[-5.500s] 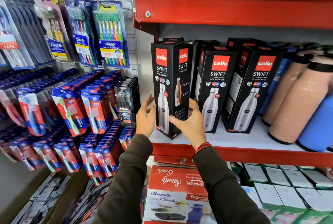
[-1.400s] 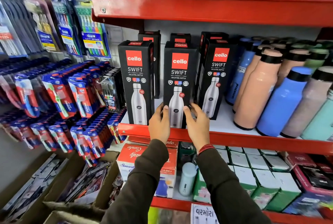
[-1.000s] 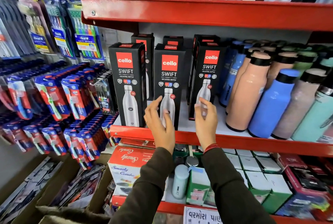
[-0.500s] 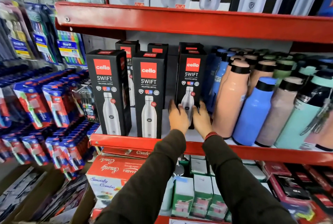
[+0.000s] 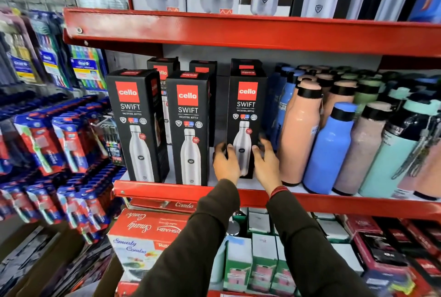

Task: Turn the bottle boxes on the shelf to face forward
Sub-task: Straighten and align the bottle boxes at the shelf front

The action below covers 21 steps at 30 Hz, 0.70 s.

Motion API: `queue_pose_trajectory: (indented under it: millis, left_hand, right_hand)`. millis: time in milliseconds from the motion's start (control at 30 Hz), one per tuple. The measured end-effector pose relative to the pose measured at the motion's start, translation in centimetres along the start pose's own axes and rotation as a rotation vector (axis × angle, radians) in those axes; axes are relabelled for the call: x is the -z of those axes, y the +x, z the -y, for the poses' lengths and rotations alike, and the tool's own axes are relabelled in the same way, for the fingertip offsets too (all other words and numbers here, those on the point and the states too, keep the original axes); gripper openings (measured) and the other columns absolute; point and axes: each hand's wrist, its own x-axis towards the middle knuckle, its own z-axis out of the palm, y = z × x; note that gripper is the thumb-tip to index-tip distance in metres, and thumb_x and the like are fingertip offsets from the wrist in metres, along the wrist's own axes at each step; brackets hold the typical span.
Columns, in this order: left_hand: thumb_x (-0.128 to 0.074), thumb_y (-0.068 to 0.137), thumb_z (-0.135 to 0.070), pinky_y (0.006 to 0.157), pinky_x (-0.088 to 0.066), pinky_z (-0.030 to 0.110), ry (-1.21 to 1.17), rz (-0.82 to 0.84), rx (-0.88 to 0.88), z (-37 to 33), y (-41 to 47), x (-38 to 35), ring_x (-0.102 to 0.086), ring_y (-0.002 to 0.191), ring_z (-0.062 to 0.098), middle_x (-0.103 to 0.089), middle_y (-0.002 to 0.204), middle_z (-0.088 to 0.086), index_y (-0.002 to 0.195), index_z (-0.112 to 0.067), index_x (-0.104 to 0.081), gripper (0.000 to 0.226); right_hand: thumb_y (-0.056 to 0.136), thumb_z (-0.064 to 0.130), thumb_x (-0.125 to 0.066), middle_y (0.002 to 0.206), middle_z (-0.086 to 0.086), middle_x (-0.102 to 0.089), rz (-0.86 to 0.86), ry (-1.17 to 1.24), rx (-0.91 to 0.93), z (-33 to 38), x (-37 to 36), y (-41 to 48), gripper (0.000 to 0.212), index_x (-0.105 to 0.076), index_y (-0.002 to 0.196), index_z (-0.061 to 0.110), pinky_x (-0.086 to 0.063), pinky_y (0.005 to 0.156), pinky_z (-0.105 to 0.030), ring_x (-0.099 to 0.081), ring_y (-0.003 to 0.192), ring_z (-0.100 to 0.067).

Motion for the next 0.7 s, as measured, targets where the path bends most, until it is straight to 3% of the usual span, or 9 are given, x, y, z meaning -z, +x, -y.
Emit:
queue_pose_trajectory:
  millis: [133,300,433,700]
  left_hand:
    - [-0.049,0.102,-0.027,0.101,-0.038,0.027,0.012,-0.014,-0.039,0.6,-3.0,1.3,-0.054,0.127,0.026,-0.061,0.132,0.009,0.132,-0.012,-0.054,0.034]
    - [-0.05,0.101,-0.03,0.113,-0.038,0.044,0.001,-0.033,-0.068,1.2,-3.7,1.9,-0.05,0.129,0.024,-0.058,0.126,0.002,0.13,-0.017,-0.055,0.032]
    - [-0.051,0.1,-0.033,0.111,-0.041,0.041,0.006,-0.024,-0.102,1.4,-4.5,2.3,-0.052,0.121,0.016,-0.054,0.112,-0.011,0.123,-0.024,-0.055,0.025]
    - [-0.05,0.101,-0.033,0.103,-0.042,0.031,0.026,-0.002,-0.129,1.3,-6.0,2.9,-0.053,0.117,0.014,-0.054,0.116,-0.009,0.125,-0.023,-0.053,0.027]
  right_hand:
    - [0.101,0.023,-0.049,0.139,-0.009,-0.057,-0.003,0.019,0.005,-0.4,0.8,-2.6,0.037,-0.049,0.137,0.015,-0.036,0.099,-0.024,-0.056,0.126,-0.025]
    - [0.101,0.03,-0.048,0.136,-0.006,-0.059,-0.01,0.032,0.027,-0.4,1.1,-3.9,0.039,-0.048,0.138,0.02,-0.042,0.106,-0.036,-0.056,0.124,-0.022]
    - [0.101,0.032,-0.047,0.135,-0.002,-0.059,-0.015,0.029,0.052,-0.3,1.4,-4.7,0.036,-0.048,0.136,0.024,-0.043,0.105,-0.035,-0.055,0.123,-0.02]
    - [0.101,0.033,-0.046,0.138,-0.001,-0.055,-0.019,0.029,0.053,-0.2,2.1,-6.0,0.036,-0.047,0.137,0.027,-0.043,0.107,-0.037,-0.053,0.126,-0.018]
